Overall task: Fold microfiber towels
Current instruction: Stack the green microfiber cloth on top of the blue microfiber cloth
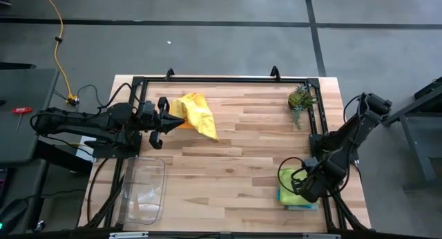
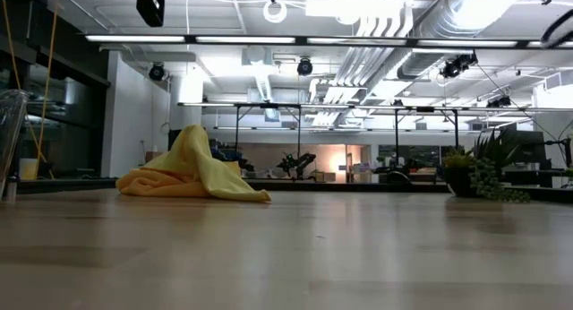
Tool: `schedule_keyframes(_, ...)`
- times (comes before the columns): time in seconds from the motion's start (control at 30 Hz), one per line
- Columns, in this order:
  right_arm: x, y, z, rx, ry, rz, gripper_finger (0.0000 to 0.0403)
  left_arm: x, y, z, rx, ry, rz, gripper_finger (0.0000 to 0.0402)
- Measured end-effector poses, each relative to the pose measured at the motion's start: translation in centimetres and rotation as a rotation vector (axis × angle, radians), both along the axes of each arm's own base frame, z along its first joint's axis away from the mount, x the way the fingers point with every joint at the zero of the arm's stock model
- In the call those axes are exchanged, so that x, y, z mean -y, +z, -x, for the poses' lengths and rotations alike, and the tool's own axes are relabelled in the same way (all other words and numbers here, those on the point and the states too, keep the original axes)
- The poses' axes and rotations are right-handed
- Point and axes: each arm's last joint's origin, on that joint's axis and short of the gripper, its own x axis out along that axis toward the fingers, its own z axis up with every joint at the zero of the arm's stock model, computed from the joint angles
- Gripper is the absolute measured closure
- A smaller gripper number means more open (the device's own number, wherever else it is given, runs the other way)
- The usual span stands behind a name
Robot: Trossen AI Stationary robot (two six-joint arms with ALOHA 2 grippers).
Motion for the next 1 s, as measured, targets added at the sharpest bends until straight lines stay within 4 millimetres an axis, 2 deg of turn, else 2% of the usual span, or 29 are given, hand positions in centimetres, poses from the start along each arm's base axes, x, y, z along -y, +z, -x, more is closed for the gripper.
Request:
schedule_keyframes(0.37, -1.2, -3.7, -1.7, -0.117, -0.024, 0.127, 0.0403, 0.0, -0.2, 0.0, -0.015, -0.001, 0.02, 0.0401)
schedule_keyframes(0.77, -1.9, -5.8, -2.4, -0.192, -0.037, 0.149, 0.0401, 0.0, -0.2, 0.0, -0.014, 0.0, 0.025, 0.0401)
schedule_keyframes(0.9, -1.9, -5.8, -2.4, -0.193, -0.04, 0.15, 0.0381, 0.0, -0.2, 0.0, -0.014, -0.002, 0.025, 0.0401)
schedule_keyframes(1.0, -1.9, -5.7, -2.4, -0.194, -0.038, 0.148, 0.0347, 0.0, -0.2, 0.0, -0.014, -0.002, 0.025, 0.0401)
